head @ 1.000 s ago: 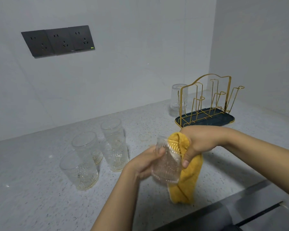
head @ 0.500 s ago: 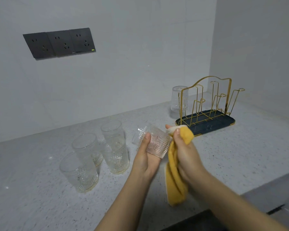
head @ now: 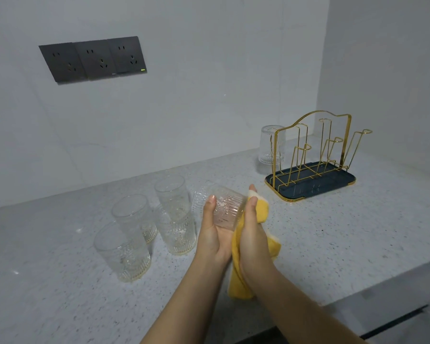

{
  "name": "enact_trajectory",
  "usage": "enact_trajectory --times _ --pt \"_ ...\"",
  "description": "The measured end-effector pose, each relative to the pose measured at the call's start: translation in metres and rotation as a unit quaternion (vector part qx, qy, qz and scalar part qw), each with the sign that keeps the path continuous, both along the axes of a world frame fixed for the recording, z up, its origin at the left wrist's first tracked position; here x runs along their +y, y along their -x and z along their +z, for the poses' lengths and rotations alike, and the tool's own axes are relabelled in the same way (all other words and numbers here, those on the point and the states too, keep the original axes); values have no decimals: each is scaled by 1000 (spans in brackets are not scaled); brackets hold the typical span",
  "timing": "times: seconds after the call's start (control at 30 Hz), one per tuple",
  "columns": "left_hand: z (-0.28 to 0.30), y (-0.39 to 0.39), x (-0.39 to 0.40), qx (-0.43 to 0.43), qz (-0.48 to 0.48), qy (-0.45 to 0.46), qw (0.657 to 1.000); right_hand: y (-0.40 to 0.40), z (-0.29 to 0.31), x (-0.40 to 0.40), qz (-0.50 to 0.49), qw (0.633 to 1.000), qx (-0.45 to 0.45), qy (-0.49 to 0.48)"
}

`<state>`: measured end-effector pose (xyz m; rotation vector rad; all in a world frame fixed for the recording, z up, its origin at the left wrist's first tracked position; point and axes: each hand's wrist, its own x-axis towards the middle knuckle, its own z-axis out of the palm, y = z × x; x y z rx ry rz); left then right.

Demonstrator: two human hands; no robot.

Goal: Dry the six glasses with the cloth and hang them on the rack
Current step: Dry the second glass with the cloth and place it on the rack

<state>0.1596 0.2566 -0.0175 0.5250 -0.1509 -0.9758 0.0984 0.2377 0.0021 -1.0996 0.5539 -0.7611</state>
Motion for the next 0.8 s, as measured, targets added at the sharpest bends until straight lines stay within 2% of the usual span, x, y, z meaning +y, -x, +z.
enact_trajectory --times 0.07,0.1,0.13,0.23,0.3,0.43,0.5,0.63,0.7,0.8 --pt "0 2 0 2 -11 -4 1000 1 10 -2 -18 996 -26 82" --pt "0 3 -1 4 -12 -12 1000 1 15 -7 -22 995 -23 92" --pt "-2 3 -1 4 -14 -6 1000 2 21 -13 -24 997 -17 78" --pt "0 3 -4 -22 -9 21 1000 4 23 -28 -15 997 3 -78" --pt "-2 2 -6 -31 -16 23 999 6 15 -19 -17 994 -11 -104" --pt "-6 2 -7 -22 -23 5 999 3 2 -2 -51 997 -32 47" --pt "-3 5 -5 -29 -21 -18 999 2 8 -10 -54 994 -29 91" --pt "-4 7 -5 -53 -21 -9 998 6 22 -43 -45 997 64 -10" --pt "-6 4 -8 -82 -5 -2 997 9 21 -55 -34 994 81 -59" --pt "-10 -1 -11 -132 27 -51 990 16 20 -67 -42 992 81 -87"
